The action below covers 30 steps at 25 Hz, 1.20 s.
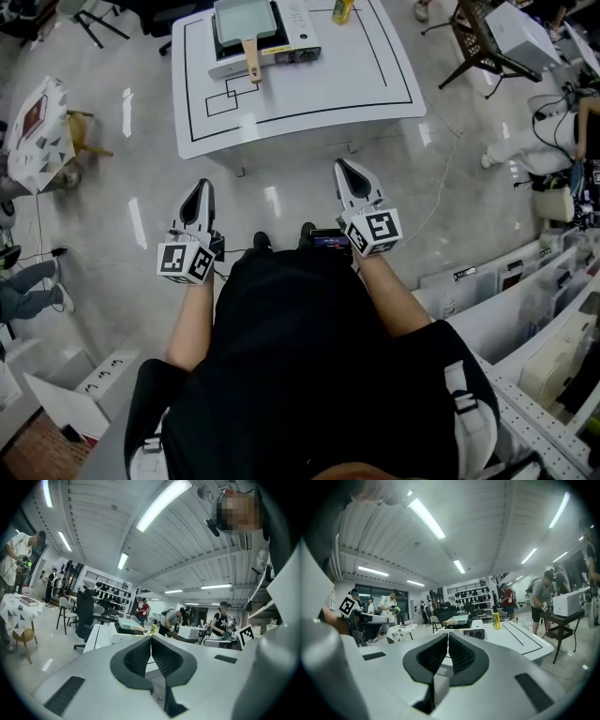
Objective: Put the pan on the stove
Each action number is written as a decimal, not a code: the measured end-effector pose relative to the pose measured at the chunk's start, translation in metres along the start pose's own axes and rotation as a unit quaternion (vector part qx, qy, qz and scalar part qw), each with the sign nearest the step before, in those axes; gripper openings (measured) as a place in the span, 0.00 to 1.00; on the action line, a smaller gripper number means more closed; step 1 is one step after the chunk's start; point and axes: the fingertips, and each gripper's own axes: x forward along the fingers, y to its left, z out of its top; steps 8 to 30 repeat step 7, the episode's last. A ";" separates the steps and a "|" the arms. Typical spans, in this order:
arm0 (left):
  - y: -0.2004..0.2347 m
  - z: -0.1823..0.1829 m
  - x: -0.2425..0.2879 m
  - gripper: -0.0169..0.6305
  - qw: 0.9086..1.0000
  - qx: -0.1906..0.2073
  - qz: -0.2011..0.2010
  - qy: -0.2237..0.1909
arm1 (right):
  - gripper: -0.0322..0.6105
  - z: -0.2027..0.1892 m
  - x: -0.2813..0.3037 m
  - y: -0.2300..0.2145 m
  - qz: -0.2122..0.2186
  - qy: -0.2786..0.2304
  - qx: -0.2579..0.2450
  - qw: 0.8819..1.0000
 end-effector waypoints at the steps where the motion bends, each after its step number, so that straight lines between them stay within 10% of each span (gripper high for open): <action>1: -0.002 -0.001 0.002 0.06 1.000 -0.001 -0.001 0.001 | 0.09 0.000 -0.001 -0.003 -0.001 0.000 0.001 1.000; 30: -0.012 -0.009 0.021 0.06 1.000 -0.005 -0.004 0.009 | 0.09 -0.002 -0.002 -0.030 -0.008 -0.005 0.005 1.000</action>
